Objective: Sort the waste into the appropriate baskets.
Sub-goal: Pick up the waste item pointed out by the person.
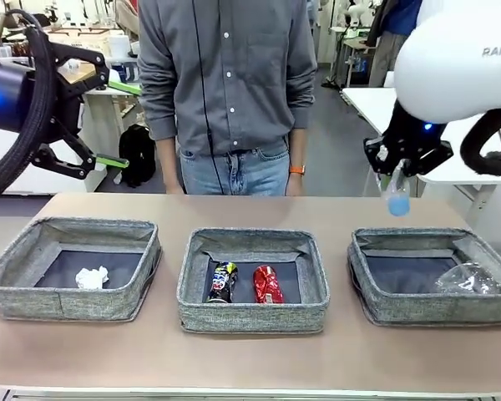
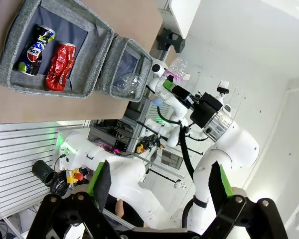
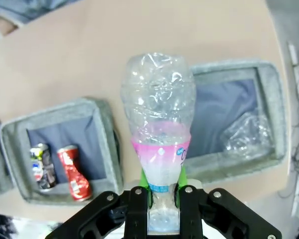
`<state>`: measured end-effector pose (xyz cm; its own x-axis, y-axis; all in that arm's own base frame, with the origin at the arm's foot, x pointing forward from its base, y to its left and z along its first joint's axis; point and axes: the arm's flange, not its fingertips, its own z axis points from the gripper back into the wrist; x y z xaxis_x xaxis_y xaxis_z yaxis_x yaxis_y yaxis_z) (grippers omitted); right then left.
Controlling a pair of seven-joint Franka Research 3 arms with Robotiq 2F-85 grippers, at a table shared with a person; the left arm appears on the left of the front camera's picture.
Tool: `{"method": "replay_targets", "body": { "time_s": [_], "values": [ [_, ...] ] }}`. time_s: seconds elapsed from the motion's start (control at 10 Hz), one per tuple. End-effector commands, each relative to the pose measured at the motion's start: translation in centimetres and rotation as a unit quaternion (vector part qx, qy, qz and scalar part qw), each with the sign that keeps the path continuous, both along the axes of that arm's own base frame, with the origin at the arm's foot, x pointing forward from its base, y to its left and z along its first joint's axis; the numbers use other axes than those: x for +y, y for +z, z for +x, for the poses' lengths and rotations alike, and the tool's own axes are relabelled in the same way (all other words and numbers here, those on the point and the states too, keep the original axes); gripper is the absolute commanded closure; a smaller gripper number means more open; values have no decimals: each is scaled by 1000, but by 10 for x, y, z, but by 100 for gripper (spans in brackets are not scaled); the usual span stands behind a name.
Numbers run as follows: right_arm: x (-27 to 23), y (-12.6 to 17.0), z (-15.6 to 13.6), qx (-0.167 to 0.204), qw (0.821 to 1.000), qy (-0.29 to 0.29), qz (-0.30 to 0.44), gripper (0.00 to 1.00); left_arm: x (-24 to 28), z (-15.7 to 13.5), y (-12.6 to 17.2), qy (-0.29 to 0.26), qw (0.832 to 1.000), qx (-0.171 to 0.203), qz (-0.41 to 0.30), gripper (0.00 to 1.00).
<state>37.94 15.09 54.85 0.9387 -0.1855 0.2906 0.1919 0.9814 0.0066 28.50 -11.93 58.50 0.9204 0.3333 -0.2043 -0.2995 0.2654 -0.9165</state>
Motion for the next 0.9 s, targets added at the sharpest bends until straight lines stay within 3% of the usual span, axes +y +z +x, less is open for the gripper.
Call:
{"method": "replay_targets", "body": {
  "time_s": [0.0, 0.1, 0.2, 0.4, 0.5, 0.8],
  "values": [
    [-9, 10, 16, -3, 1000, -21, 14, 100, 0, 0, 0, 1, 1000, -4, -3, 0],
    [-9, 10, 16, -3, 1000, -21, 14, 100, 0, 0, 0, 1, 1000, -4, -3, 0],
    [-7, 4, 6, -1, 1000, -9, 4, 79, 0, 0, 0, 1, 1000, -4, -3, 0],
    [72, 62, -13, -29, 999, -24, -7, 79, 0, 0, 0, 1, 1000, -4, -3, 0],
    [126, 89, -25, -47, 997, -64, -10, 79, 0, 0, 0, 1, 1000, -4, -3, 0],
    [221, 118, -40, -16, 997, -67, 22, 79, 0, 0, 0, 1, 1000, -4, -3, 0]
  ]
}}
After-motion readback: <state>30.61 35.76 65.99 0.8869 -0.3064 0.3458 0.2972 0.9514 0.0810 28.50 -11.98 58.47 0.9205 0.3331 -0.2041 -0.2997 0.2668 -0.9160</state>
